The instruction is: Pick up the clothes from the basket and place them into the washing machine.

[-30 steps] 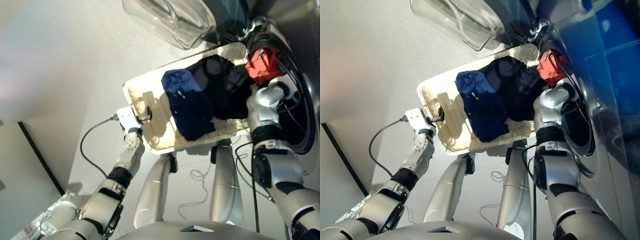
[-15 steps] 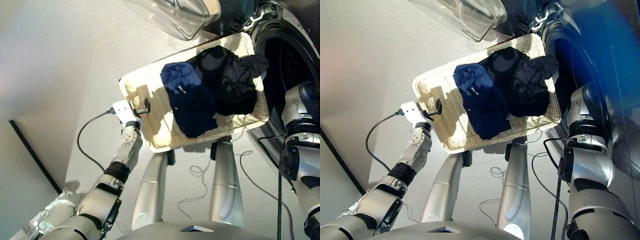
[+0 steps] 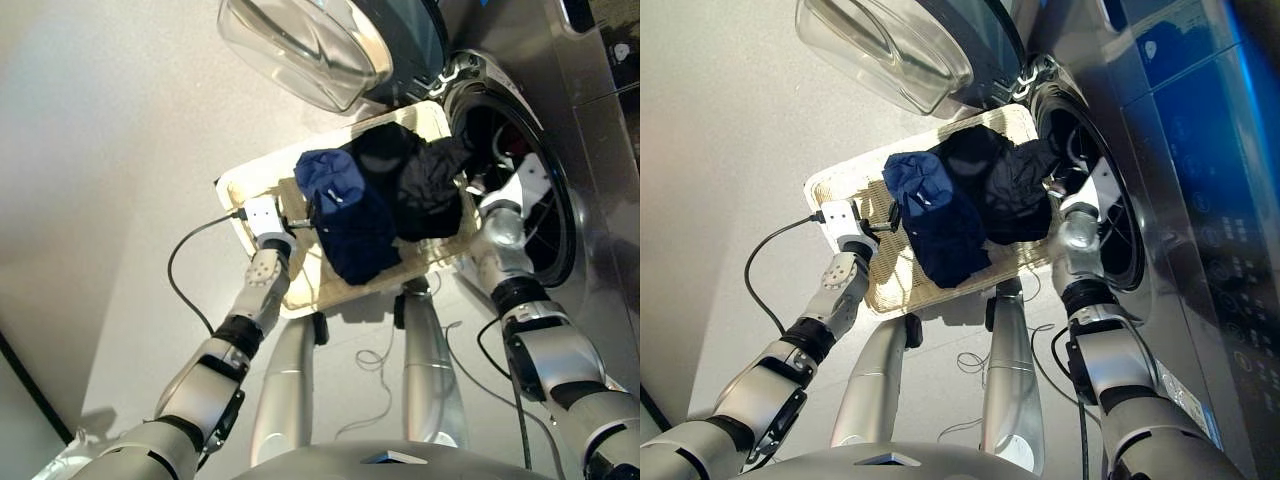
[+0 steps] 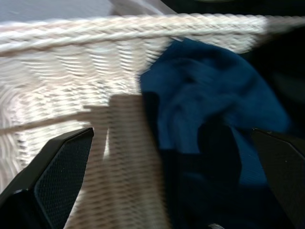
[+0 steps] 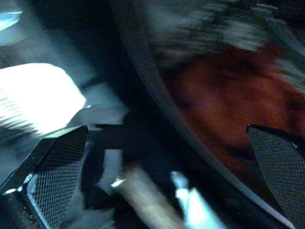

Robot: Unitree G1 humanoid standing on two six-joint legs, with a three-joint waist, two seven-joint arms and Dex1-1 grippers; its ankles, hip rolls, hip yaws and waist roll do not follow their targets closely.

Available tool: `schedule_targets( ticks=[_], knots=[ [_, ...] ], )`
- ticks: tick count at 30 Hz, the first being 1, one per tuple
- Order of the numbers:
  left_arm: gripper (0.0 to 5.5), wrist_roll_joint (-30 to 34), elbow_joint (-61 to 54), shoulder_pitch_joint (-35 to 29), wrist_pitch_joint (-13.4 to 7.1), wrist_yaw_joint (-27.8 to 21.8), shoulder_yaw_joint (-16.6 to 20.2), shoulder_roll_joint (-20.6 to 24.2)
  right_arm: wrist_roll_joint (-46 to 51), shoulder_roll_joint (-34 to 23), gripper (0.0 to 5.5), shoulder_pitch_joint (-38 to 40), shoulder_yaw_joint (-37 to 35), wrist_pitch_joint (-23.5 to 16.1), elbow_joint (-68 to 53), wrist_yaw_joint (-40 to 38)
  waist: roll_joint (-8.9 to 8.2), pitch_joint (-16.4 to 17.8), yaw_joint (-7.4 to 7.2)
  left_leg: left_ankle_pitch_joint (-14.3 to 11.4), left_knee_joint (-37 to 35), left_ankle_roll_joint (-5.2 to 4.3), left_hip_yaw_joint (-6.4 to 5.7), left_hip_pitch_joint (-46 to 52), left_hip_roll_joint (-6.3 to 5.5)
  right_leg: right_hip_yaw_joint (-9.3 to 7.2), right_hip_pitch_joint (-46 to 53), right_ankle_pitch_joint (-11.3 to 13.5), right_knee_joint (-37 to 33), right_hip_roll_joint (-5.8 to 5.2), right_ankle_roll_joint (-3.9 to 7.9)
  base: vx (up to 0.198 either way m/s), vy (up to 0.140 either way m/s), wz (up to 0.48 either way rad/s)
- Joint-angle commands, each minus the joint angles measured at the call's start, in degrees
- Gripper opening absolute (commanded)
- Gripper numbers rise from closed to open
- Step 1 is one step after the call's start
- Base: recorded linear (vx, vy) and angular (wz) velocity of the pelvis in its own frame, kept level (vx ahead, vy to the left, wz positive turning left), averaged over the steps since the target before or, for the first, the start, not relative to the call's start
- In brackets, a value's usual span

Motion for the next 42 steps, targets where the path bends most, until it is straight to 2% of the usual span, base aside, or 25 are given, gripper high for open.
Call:
schedule_targets(
  ticks=[1,5,13,16,17,19,21,25,28,29,30,31,35,42],
  knots=[
    [5.50,0.41,2.38,-3.64,-0.88,-1.07,-0.76,-0.37,-4.80,0.63,5.50,-1.35,2.59,-1.10,-8.17,3.49,-0.12,0.09,0.45,-2.83,-1.03,-3.27,-3.38,2.86,1.32,-1.30,4.92,-0.54,-6.28,-0.81,4.81,0.098,-0.011,-0.016],
    [5.50,0.74,3.82,-5.53,-0.33,-0.73,-2.15,-1.91,-6.64,1.77,5.50,0.18,6.70,-1.13,-16.86,6.21,-1.08,0.72,-0.16,-2.60,-0.94,-3.27,-3.27,2.31,1.52,-1.34,4.69,-0.29,-6.68,-0.40,4.76,0.000,0.000,0.000],
    [5.50,0.30,8.11,-9.35,0.60,1.57,-2.47,-4.98,-6.44,5.62,5.50,1.06,8.73,-1.20,-27.16,6.02,-1.53,1.81,-0.99,-3.64,0.94,-2.87,-3.34,-1.33,2.22,-0.87,1.71,-0.58,-6.72,0.24,4.68,0.000,0.000,0.000],
    [5.50,0.64,10.60,-10.77,0.84,3.38,-1.51,-5.25,-5.57,7.02,5.50,0.19,9.36,-1.54,-29.80,5.49,-1.97,2.54,-1.29,-4.16,2.27,-2.86,-3.30,-3.27,3.00,-0.67,0.33,-0.76,-6.69,0.75,4.64,0.000,0.000,0.000],
    [5.50,0.84,13.90,-11.36,1.28,4.24,0.04,-5.61,-5.34,7.71,5.50,-0.64,9.83,-1.80,-31.00,5.20,-2.29,2.97,-1.56,-4.23,2.58,-2.99,-3.33,-4.05,3.51,-0.69,-0.37,-0.86,-6.66,1.03,4.61,0.000,0.000,0.000],
    [5.50,0.27,14.33,-12.03,1.39,4.69,1.09,-5.41,-5.20,7.80,5.50,-1.11,10.13,-1.86,-31.64,5.01,-2.35,3.16,-1.72,-4.22,2.46,-3.07,-3.30,-4.35,3.73,-0.63,-0.97,-0.95,-6.50,1.19,4.63,0.000,0.000,0.000],
    [5.50,-0.42,15.40,-12.68,1.88,4.83,2.27,-4.93,-4.64,8.06,5.50,-1.48,10.38,-2.16,-33.05,4.81,-2.72,3.77,-2.22,-4.39,2.98,-3.21,-3.58,-5.68,4.20,-0.74,-2.52,-1.28,-5.63,1.49,4.53,0.000,0.000,0.000],
    [5.50,-0.79,14.82,-13.34,1.52,5.78,3.28,-4.04,-3.98,7.88,5.50,-1.76,9.81,-2.47,-33.40,4.17,-2.90,4.04,-2.70,-4.95,4.34,-3.10,-3.97,-7.83,4.50,-0.66,-4.87,-1.84,-4.01,1.98,4.40,0.000,0.000,0.000],
    [5.50,-1.03,17.33,-14.64,2.11,6.25,5.27,-2.64,-3.68,8.07,5.50,-1.03,9.19,-2.68,-33.15,3.85,-3.61,4.12,-3.40,-5.46,6.60,-2.93,-4.76,-10.40,5.09,-0.72,-7.49,-2.97,-0.68,2.44,4.18,0.000,0.000,0.000],
    [4.59,-1.23,17.46,-14.77,2.08,6.13,5.84,-2.22,-3.58,7.88,5.50,-0.67,9.10,-2.75,-33.07,4.03,-3.75,4.10,-3.67,-5.78,7.21,-2.93,-4.85,-10.73,5.23,-0.67,-7.91,-3.29,0.08,2.59,4.12,0.000,0.000,0.000],
    [1.51,-1.72,17.42,-14.72,2.06,5.98,6.34,-2.06,-3.65,7.76,5.50,-0.19,8.93,-2.71,-33.04,4.16,-3.85,4.01,-3.83,-5.94,7.63,-2.87,-4.92,-11.15,5.31,-0.83,-8.36,-3.46,0.93,2.59,4.15,0.000,0.000,0.000],
    [0.13,-1.98,17.40,-14.80,2.10,5.88,6.53,-1.94,-3.61,7.71,5.50,0.13,8.79,-2.61,-32.96,4.34,-3.87,3.91,-3.94,-6.09,8.16,-2.81,-5.01,-11.66,5.30,-0.81,-8.81,-3.44,1.45,2.57,4.12,0.000,0.000,0.000],
    [0.00,-2.73,16.73,-15.00,1.77,6.07,6.98,-1.92,-3.61,7.56,5.50,1.56,8.38,-2.31,-32.05,4.91,-3.72,3.15,-4.11,-6.02,8.05,-2.69,-5.22,-11.88,5.02,-1.12,-9.06,-3.26,1.56,2.28,4.10,0.000,0.000,0.000],
    [0.00,-3.73,13.93,-13.74,0.68,4.85,5.71,-2.61,-4.56,7.54,5.50,3.08,8.03,-2.14,-29.41,5.38,-3.33,1.95,-3.43,-5.24,5.51,-2.83,-4.88,-8.56,4.31,-1.61,-6.13,-2.20,-0.26,1.56,4.18,0.000,0.000,0.000]
  ],
)
